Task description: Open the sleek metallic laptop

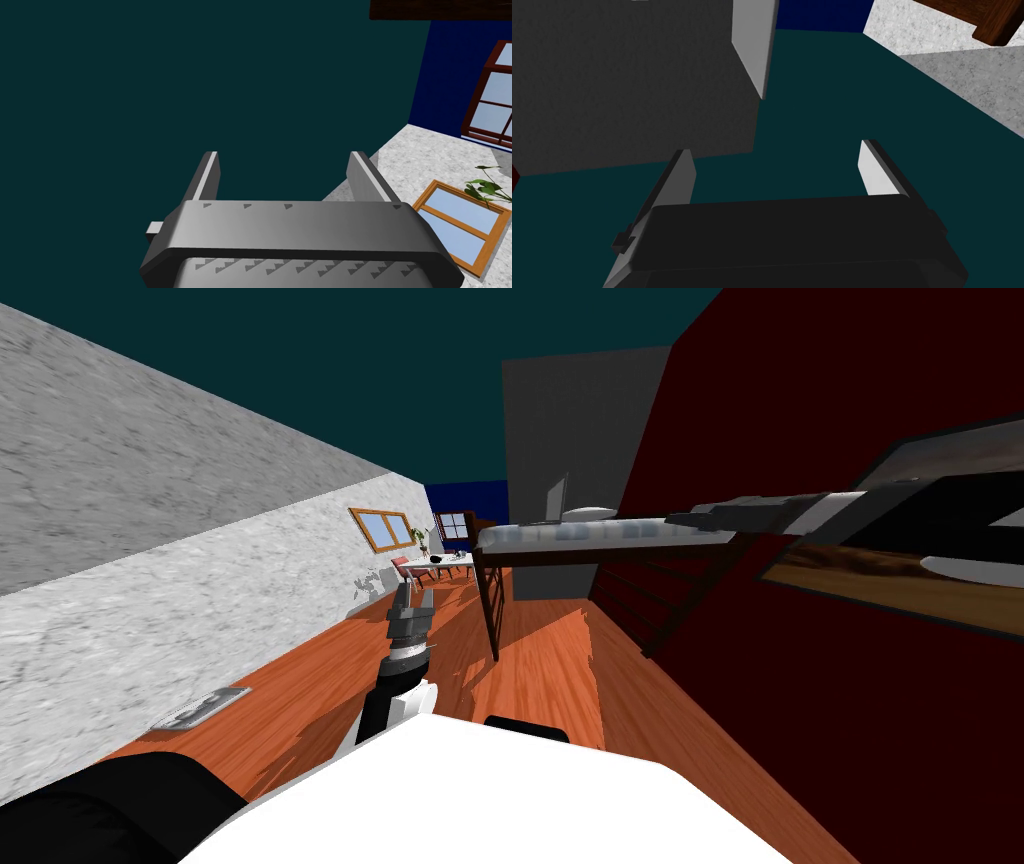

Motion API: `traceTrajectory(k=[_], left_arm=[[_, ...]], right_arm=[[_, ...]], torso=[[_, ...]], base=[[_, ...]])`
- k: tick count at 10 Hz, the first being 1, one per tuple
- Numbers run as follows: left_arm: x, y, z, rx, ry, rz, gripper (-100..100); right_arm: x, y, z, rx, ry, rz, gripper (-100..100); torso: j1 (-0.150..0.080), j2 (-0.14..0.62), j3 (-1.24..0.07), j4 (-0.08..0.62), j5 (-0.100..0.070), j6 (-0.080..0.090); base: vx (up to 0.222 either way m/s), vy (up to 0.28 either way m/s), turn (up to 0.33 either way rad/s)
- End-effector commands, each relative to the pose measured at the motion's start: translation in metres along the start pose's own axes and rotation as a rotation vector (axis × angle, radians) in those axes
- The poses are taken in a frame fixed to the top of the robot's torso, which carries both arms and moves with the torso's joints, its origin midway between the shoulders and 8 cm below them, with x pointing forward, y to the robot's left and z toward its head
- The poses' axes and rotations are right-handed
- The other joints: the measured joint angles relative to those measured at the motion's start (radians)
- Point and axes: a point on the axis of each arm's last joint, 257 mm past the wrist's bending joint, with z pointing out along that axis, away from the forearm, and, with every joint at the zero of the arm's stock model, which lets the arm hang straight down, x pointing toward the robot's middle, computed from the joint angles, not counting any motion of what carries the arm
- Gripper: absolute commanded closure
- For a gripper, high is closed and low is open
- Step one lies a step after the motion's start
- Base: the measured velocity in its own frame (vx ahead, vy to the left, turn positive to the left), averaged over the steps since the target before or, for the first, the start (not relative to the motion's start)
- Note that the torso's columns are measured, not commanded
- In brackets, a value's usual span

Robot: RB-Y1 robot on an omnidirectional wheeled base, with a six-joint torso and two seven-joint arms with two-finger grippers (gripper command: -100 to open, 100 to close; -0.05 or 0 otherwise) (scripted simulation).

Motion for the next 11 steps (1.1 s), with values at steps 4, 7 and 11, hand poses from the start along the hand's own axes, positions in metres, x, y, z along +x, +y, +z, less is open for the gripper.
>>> traceTrajectory(k=[4, 7, 11], left_arm=[[0.0, 0.0, 0.0, 0.0, 0.0, 0.0, 0], [0.0, 0.0, 0.0, 0.0, 0.0, 0.0, 0], [0.0, 0.0, 0.0, 0.0, 0.0, 0.0, 0]], right_arm=[[-0.062, -0.033, -0.01, 0.078, 0.066, -0.234, -100], [-0.094, -0.035, -0.01, 0.097, 0.099, -0.342, -100], [-0.115, -0.04, -0.012, 0.12, 0.12, -0.414, -100]], torso=[[-0.001, 0.001, 0.0, 0.0, 0.0, 0.0], [0.0, 0.0, 0.0, 0.0, 0.0, 0.0], [-0.004, 0.006, 0.004, 0.002, -0.001, 0.0]], base=[[0.127, 0.06, 0.049], [0.147, 0.053, 0.048], [0.084, 0.04, 0.029]])
